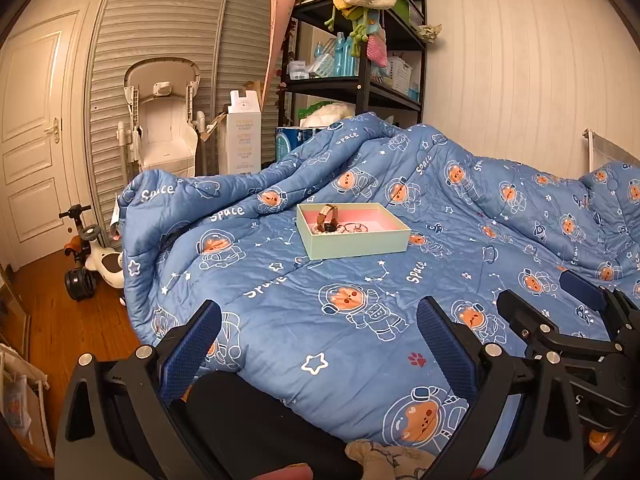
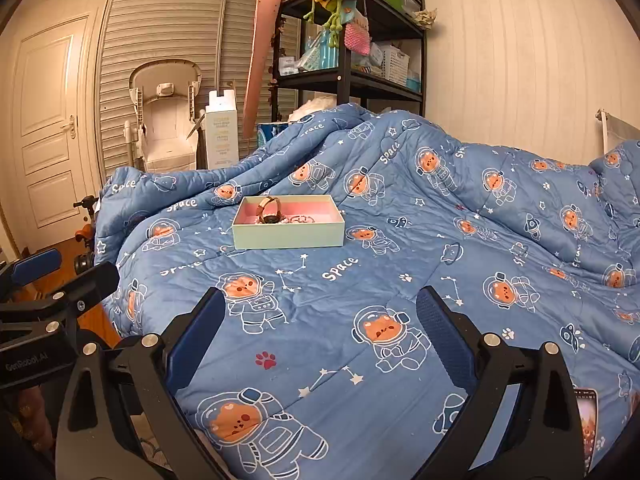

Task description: Organize jewelry

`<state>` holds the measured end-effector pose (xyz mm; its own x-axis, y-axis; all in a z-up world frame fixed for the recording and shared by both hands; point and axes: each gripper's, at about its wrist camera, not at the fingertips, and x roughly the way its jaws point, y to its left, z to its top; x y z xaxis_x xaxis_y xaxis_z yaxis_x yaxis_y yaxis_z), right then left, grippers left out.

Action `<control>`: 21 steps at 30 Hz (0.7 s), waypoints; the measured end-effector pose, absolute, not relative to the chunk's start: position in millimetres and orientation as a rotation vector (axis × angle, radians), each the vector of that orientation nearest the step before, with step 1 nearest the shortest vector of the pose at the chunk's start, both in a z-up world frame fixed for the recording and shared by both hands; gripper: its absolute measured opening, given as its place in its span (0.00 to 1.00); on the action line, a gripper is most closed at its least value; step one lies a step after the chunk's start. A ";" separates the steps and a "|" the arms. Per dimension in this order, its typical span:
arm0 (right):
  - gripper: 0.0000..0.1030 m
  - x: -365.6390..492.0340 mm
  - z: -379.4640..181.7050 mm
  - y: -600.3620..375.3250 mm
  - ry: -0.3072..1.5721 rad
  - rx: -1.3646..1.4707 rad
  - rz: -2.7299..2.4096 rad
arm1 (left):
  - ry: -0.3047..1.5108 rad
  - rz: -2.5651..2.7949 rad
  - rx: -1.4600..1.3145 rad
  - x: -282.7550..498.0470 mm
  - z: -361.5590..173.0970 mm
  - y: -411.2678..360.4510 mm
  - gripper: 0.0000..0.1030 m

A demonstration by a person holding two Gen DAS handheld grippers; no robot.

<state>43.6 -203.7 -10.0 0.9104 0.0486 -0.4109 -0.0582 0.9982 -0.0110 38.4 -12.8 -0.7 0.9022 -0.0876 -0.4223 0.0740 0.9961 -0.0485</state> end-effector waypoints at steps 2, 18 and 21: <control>0.92 43.4 -9.7 -203.9 0.424 -0.023 0.054 | 0.438 -0.084 -0.032 38.4 -0.7 -12.9 0.93; 0.92 43.5 -9.9 -207.0 0.426 -0.020 0.051 | 0.439 -0.076 -0.030 37.5 -0.8 -10.0 0.93; 0.92 43.5 -10.0 -207.0 0.426 -0.021 0.051 | 0.440 -0.071 -0.029 37.2 -0.9 -9.1 0.93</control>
